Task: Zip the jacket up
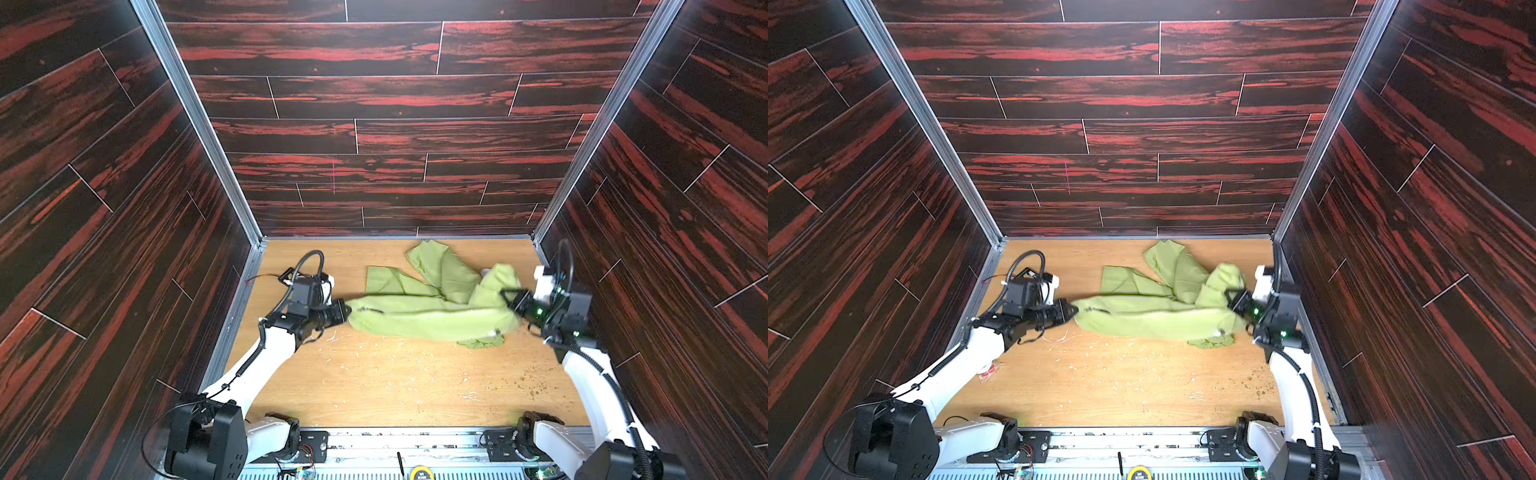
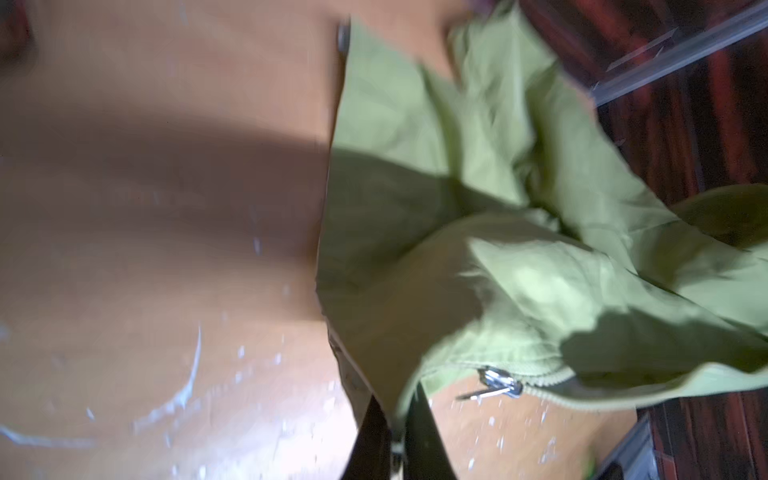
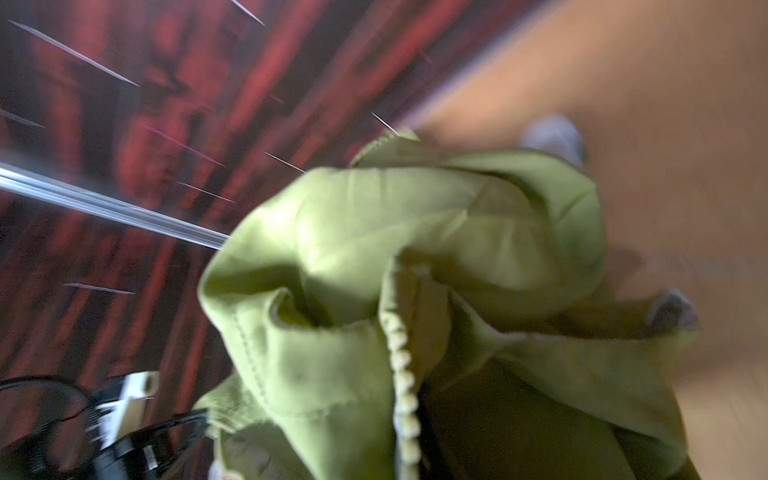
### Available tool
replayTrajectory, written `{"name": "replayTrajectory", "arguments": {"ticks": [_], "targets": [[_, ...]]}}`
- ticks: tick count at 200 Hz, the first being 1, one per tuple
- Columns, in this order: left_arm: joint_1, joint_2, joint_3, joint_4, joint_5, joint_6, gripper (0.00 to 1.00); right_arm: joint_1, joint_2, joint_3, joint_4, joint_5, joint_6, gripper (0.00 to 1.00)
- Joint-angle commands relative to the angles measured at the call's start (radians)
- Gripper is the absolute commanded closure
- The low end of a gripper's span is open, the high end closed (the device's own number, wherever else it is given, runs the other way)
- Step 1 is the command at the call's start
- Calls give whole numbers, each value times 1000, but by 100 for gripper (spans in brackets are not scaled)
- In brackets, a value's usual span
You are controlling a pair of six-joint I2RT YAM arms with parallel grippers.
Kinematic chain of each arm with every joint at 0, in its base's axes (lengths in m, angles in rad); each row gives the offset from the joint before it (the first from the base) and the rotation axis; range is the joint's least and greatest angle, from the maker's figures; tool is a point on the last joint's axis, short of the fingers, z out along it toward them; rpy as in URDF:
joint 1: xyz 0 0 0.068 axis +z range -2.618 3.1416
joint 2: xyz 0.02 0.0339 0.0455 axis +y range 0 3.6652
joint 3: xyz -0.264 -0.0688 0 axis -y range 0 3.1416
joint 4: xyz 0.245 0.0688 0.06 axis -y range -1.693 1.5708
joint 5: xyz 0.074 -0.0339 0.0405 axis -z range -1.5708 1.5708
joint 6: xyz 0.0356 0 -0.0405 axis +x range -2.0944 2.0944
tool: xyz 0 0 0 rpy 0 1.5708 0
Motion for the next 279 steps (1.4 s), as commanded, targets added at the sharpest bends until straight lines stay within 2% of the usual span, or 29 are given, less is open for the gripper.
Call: {"name": "replayTrajectory", "arguments": {"ticks": [1,6,22,31,42,52,67,96,135,156,182,198,206,240,257,279], "targets": [[-43,-76,-87,47,21,-56,100,-5,-55,-152,-18,118,47,100],[-51,-86,-109,57,21,-66,100,-6,-67,-176,-22,123,59,96],[-62,-113,-171,76,20,-93,100,-6,-98,-211,-56,155,92,58],[-62,-129,-195,75,18,-99,100,-6,-114,-198,-95,191,102,43],[-62,-151,-219,63,3,-100,100,-5,-129,-162,-149,242,100,31],[-62,-174,-236,44,-17,-98,100,-5,-138,-117,-204,295,96,26],[-62,-199,-259,32,-34,-97,100,-6,-149,-45,-276,358,78,24],[-62,-209,-285,37,-41,-100,100,-3,-169,47,-354,407,39,22],[-62,-209,-279,39,-33,-93,100,11,-65,63,-360,376,-7,23],[-61,-207,-274,29,-38,-85,100,22,-68,71,-423,506,12,23],[-62,-213,-280,25,-58,-89,100,19,-163,81,-500,643,59,14],[-61,-213,-277,20,-77,-85,100,19,-148,122,-578,705,58,8],[-62,-212,-270,21,-87,-85,100,19,-120,132,-605,729,74,2],[-61,-193,-222,30,-93,-71,100,20,106,191,-746,761,220,3],[-61,-186,-218,37,-89,-67,100,32,51,185,-715,752,228,4],[-60,-175,-222,45,-80,-60,100,45,-54,200,-634,655,143,12]]}}
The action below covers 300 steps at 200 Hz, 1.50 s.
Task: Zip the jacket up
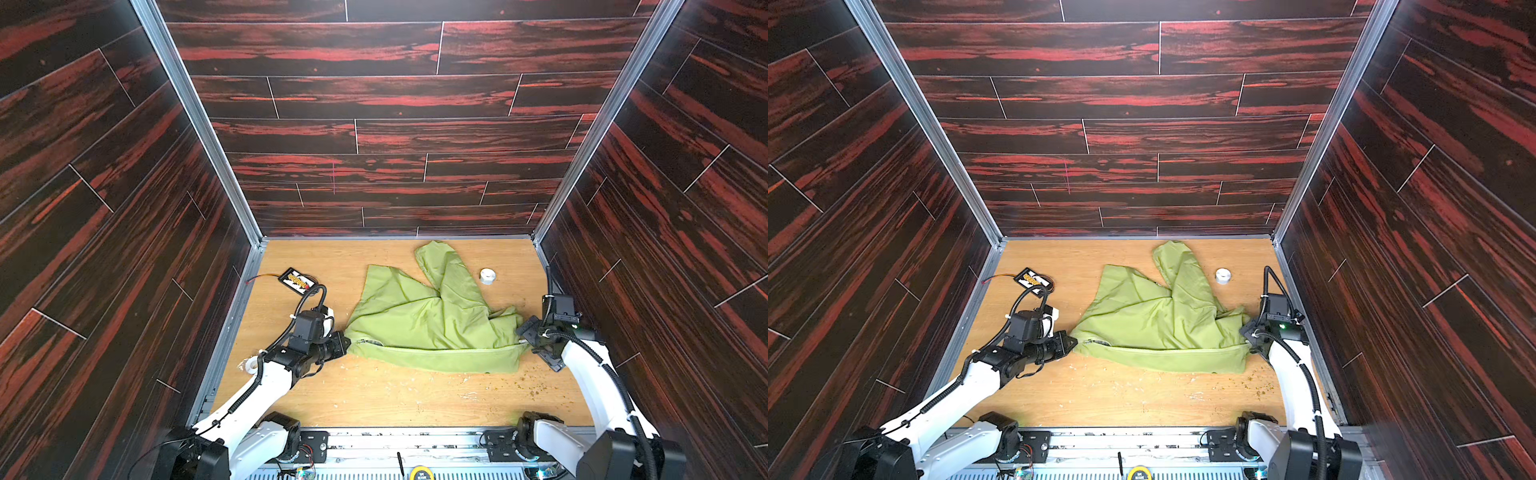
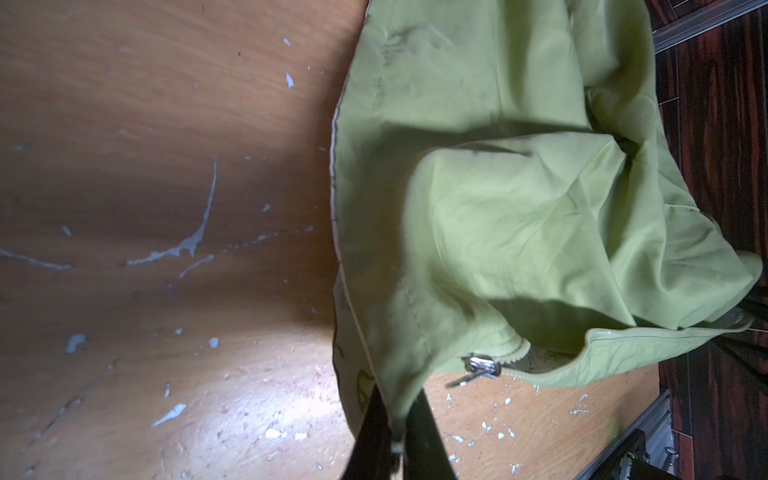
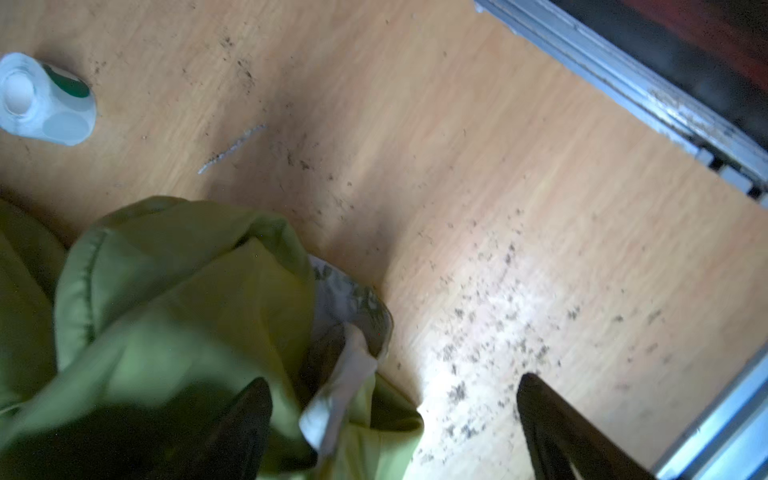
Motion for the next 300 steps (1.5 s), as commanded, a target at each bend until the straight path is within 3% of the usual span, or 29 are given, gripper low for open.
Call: {"name": "replayTrajectory", "arguments": {"ticks": [1,34,62,109,141,165,186,229,263,300], "targets": [[3,11,21,13,-6,21,100,16,-113,34,21,-55,-24,12],[3,34,13,37,16,17,100,80,-143,94,36,-109,-124,18],[3,34,11,42,19,16,100,133,-83,90,33,-200,-132,25],[3,18,4,46,21,7,100,188,-75,-5,79,-191,-98,45],[3,17,7,37,25,13,100,189,-21,-34,136,-158,-99,45],[3,8,5,33,26,12,100,188,33,-28,204,-114,-125,62],[3,3,0,30,23,13,100,184,102,7,267,-69,-158,100],[4,-28,-20,16,2,24,100,161,224,224,290,-31,-230,100],[4,-61,-31,31,31,33,100,88,323,389,271,-80,-279,100],[3,-78,-41,81,88,20,100,42,439,418,262,-123,-301,100]]}}
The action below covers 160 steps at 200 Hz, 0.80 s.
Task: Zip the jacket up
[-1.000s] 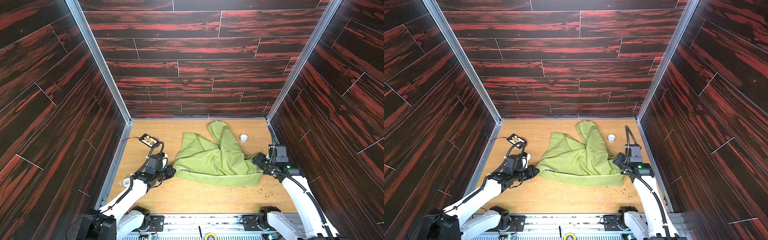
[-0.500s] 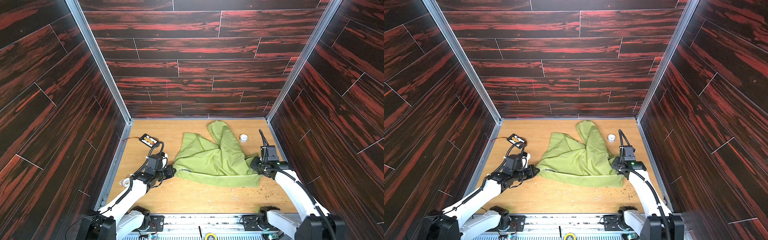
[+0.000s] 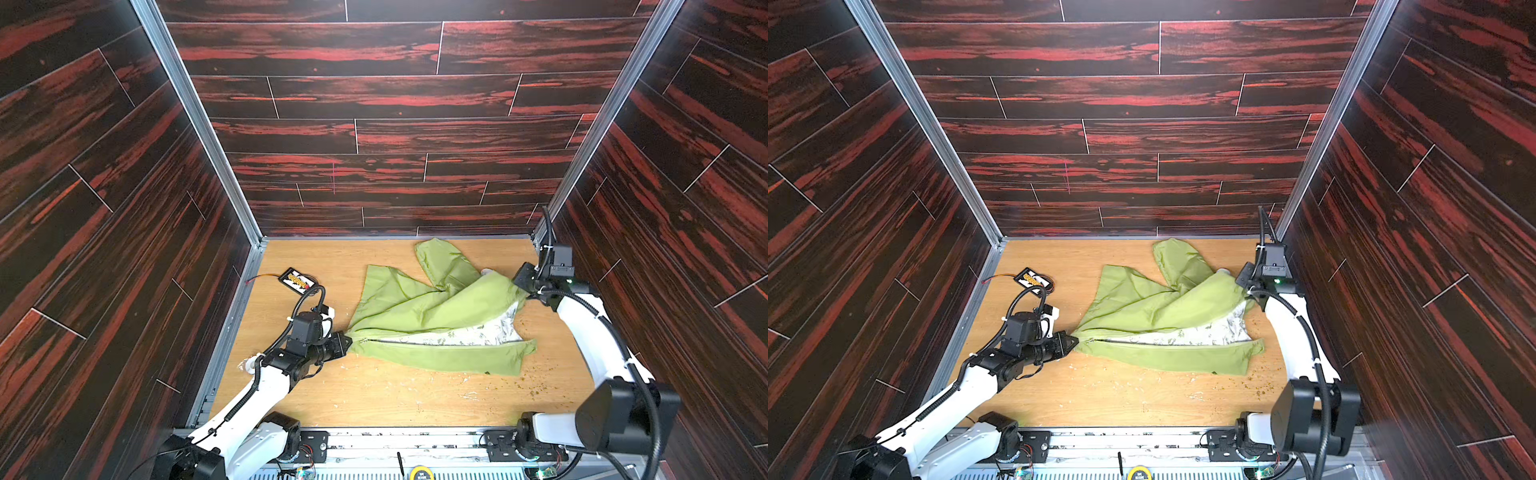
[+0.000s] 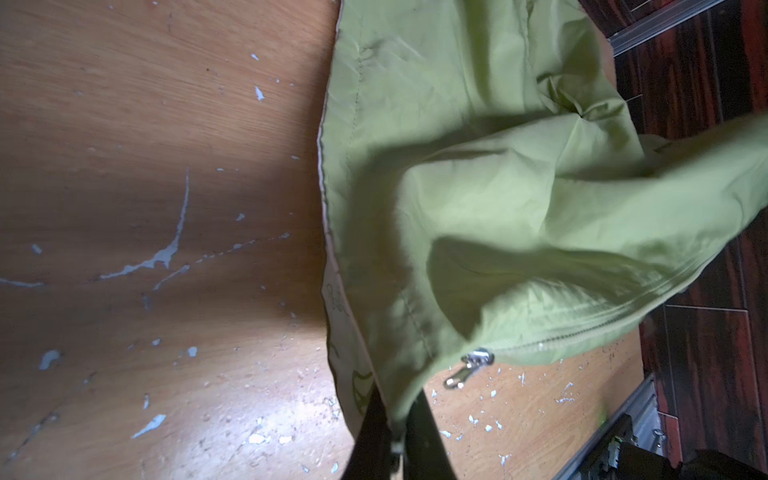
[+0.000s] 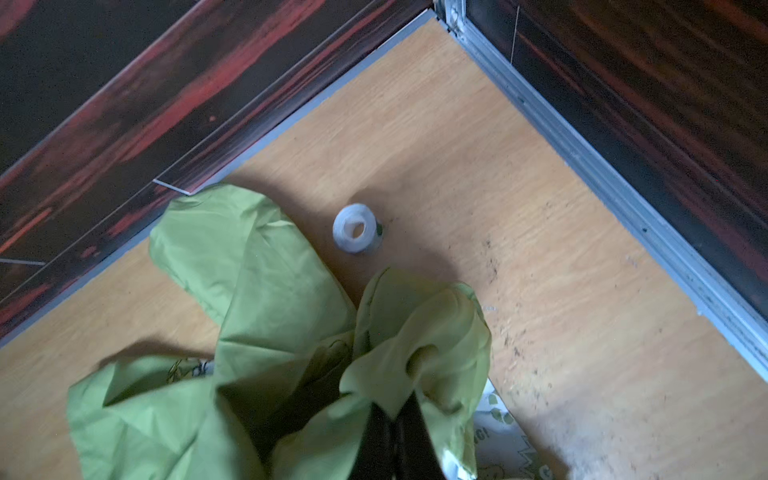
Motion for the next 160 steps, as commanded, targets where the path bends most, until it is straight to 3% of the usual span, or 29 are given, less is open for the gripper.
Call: {"name": "replayTrajectory", "arguments": {"ticks": [1,20,55,73,87,117,134,160], "targets": [[2,-23,-17,52,44,5,100,-25,83,-5,-18,-31,-36,100],[2,-22,-18,78,77,-5,100,-66,122,-42,0,-73,-30,100],[1,-26,-18,104,110,-15,100,-120,100,-68,37,-143,-23,49],[0,-30,-21,120,124,-25,100,-120,21,-57,43,-154,-18,36],[0,-28,-20,129,134,-32,100,-116,-38,-45,42,-186,-13,32],[-3,-20,-7,131,149,-41,100,-36,-133,-9,4,-220,3,34],[-3,-17,1,127,154,-46,100,82,-182,4,-25,-235,31,39],[-6,-16,18,106,153,-43,100,390,-215,-9,-20,-308,137,47]]}}
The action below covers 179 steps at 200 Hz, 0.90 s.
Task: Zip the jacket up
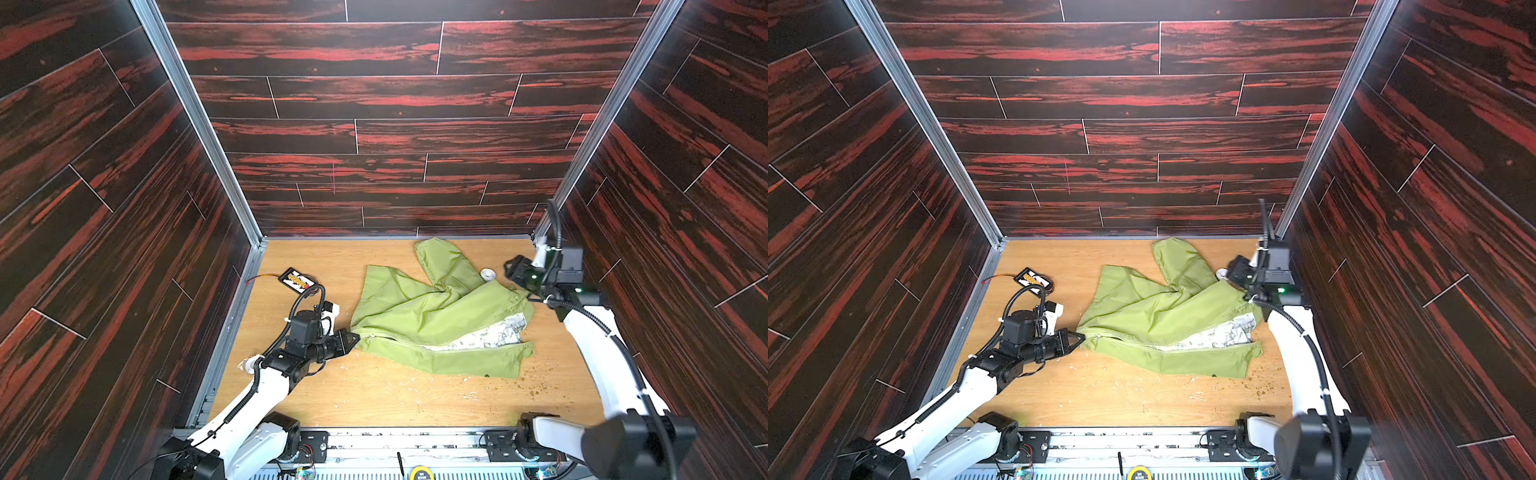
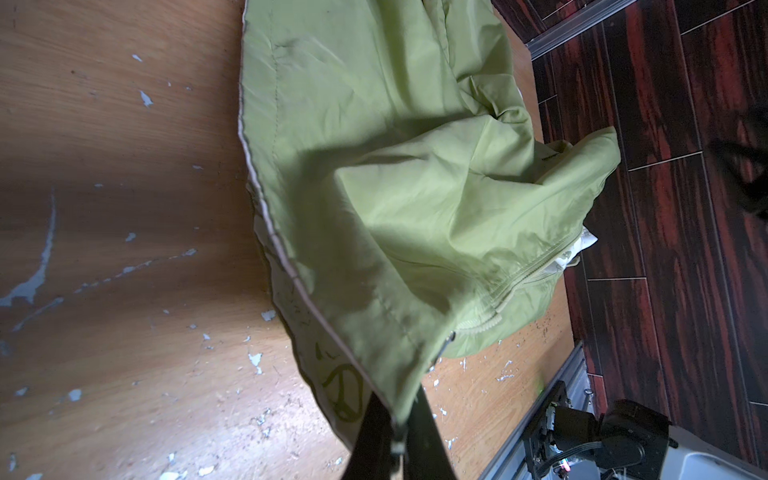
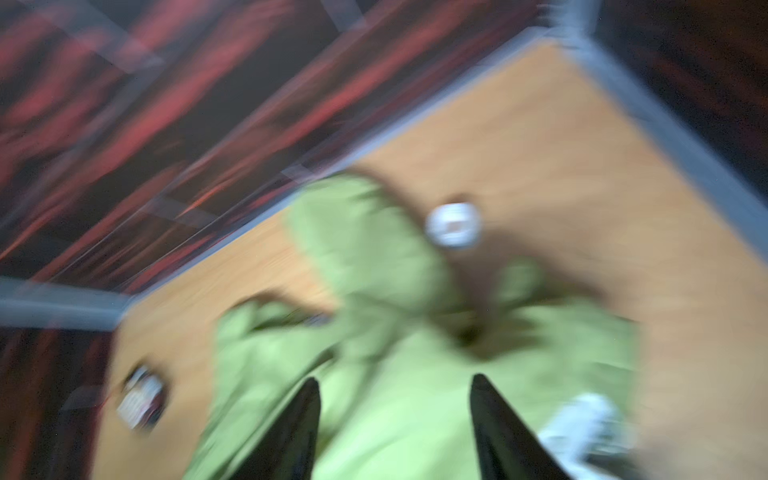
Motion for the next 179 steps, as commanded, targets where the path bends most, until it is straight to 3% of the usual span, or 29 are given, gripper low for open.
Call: {"name": "replayTrajectory", "arguments": {"ticks": [1,34,64,101,135,179], "targets": [[-5,-9,30,2,16,0,100,242,-30,-5,-33,-82,103,47],[-10,-6,33,-6,13,2,100,620,22,-121,203,-90,360,48],[-11,-10,34,-16,10,7,100,807,167,-150,370,-39,506,48],[-11,-21,37,-20,11,7,100,852,299,-202,545,-74,607,51],[-11,-19,39,-14,23,1,100,872,383,-200,590,-96,624,60],[-11,-21,37,-4,37,-8,100,878,469,-181,626,-118,645,60]]}}
